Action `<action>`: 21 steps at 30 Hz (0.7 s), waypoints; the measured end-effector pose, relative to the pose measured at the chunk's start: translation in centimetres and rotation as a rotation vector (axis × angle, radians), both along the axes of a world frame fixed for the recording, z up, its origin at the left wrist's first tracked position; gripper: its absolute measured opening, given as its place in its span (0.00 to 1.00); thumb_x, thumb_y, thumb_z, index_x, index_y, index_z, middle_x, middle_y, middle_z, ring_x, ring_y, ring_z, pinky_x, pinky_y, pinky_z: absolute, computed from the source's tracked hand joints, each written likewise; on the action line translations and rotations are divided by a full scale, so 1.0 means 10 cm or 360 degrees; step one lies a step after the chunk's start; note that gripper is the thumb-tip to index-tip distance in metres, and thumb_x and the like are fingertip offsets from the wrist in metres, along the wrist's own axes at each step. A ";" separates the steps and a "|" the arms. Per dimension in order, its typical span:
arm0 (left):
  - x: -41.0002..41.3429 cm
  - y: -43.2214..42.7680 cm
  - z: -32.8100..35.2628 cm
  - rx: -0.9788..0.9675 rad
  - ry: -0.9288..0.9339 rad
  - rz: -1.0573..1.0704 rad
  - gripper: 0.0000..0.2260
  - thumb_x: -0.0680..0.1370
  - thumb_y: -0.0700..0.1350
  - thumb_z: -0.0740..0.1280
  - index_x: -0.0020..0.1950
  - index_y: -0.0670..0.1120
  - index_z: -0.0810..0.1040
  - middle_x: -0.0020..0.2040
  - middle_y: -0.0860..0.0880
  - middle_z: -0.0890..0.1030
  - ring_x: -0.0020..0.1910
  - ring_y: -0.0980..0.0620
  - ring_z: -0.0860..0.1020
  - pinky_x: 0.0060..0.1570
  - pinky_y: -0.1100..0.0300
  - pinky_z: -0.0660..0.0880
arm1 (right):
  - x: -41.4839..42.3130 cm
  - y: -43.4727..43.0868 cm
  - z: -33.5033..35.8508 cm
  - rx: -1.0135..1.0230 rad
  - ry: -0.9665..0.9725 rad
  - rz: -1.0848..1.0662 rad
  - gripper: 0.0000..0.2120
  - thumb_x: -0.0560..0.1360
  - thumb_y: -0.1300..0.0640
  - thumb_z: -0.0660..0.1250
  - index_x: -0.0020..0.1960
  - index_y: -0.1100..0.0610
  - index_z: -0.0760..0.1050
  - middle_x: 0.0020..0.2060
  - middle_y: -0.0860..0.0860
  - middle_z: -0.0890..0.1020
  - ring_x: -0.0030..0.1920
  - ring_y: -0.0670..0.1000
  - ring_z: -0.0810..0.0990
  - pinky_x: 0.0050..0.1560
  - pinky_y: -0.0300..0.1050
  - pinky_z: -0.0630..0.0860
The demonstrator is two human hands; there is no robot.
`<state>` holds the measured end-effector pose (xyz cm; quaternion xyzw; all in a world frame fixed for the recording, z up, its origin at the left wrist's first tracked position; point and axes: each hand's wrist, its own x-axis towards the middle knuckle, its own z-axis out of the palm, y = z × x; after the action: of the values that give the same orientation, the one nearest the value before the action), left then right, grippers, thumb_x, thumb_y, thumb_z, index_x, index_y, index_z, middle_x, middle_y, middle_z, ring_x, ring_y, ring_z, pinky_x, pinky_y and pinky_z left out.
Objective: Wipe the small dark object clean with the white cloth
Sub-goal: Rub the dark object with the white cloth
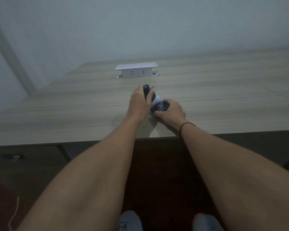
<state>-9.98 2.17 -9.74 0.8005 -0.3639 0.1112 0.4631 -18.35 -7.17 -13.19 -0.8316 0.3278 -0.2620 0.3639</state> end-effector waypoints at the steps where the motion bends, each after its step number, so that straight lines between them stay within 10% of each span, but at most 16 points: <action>1: 0.01 0.00 -0.04 0.0043 0.0060 0.0019 0.13 0.80 0.48 0.62 0.57 0.39 0.75 0.54 0.42 0.78 0.52 0.46 0.77 0.54 0.51 0.77 | 0.00 0.00 0.00 0.0005 0.0001 -0.0006 0.29 0.65 0.47 0.76 0.63 0.51 0.73 0.58 0.51 0.80 0.59 0.54 0.77 0.63 0.56 0.73; 21: 0.05 -0.02 0.12 0.0207 0.0252 0.0146 0.16 0.80 0.47 0.62 0.62 0.37 0.73 0.61 0.38 0.76 0.59 0.41 0.76 0.55 0.54 0.71 | 0.00 -0.08 -0.05 0.0153 -0.0059 0.0129 0.33 0.65 0.48 0.78 0.67 0.52 0.71 0.61 0.51 0.78 0.64 0.55 0.74 0.68 0.58 0.70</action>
<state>-9.48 1.99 -8.57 0.8509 -0.2957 0.0449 0.4318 -18.31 -7.94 -13.70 -0.8206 0.2993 -0.2465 0.4198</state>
